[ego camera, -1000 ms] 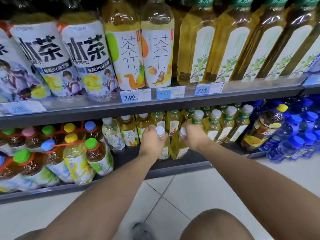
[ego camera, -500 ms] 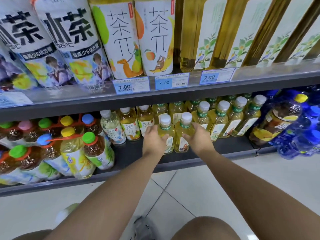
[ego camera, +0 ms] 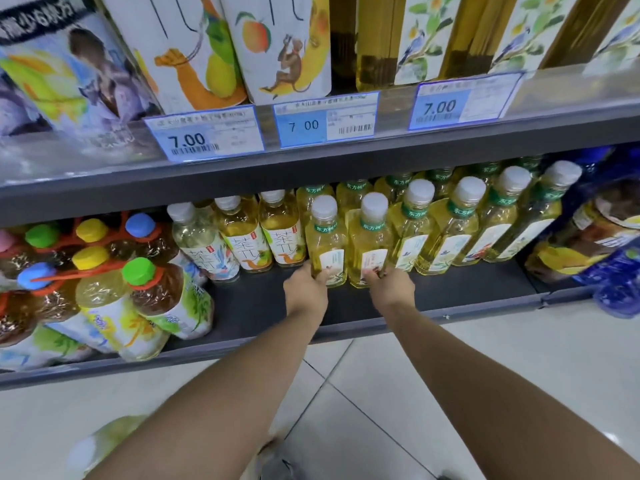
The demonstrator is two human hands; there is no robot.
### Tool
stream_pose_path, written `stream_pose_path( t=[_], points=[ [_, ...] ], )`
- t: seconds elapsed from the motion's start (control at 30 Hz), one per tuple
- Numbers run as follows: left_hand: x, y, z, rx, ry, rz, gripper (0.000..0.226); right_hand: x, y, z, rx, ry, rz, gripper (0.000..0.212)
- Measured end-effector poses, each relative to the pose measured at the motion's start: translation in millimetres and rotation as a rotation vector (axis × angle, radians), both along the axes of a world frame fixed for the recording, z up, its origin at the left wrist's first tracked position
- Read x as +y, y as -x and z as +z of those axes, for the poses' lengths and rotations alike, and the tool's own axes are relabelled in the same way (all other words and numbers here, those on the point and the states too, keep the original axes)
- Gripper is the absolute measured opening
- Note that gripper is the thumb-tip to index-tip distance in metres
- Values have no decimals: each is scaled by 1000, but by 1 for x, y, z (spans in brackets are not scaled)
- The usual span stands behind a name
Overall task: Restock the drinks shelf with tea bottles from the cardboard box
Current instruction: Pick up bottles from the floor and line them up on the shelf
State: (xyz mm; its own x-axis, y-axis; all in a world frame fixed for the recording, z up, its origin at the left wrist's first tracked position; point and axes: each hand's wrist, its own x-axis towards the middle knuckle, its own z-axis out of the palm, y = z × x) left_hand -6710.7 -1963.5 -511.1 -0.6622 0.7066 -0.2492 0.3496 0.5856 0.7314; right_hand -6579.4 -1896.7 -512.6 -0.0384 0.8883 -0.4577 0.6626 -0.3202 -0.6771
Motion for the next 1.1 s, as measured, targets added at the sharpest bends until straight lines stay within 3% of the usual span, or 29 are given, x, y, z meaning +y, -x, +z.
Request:
stream_pose_path(
  t=[0.17,0.4,0.57,0.63,0.83,1.1],
  points=[
    [15,7,3,36,46,2,32,13,1,8,-62,-25,74,44],
    [-8,-44,29,1,110,-80,28,-13,-51,46,-123,-45,253,26],
    [-28,-129,61,-20,36,-413,13,-50,-148,90,-284,-100,272,28],
    [-35,-172,68,8,5,-584,17,-70,-204,105,-351,-111,232,30],
    [-62,-317,85,-13,14,-1123,14,-172,-374,130,-415,-89,-25,33],
    [-107,-483,81,69,-28,-1595,27,-272,-526,127,-526,-69,-317,34]
  ],
)
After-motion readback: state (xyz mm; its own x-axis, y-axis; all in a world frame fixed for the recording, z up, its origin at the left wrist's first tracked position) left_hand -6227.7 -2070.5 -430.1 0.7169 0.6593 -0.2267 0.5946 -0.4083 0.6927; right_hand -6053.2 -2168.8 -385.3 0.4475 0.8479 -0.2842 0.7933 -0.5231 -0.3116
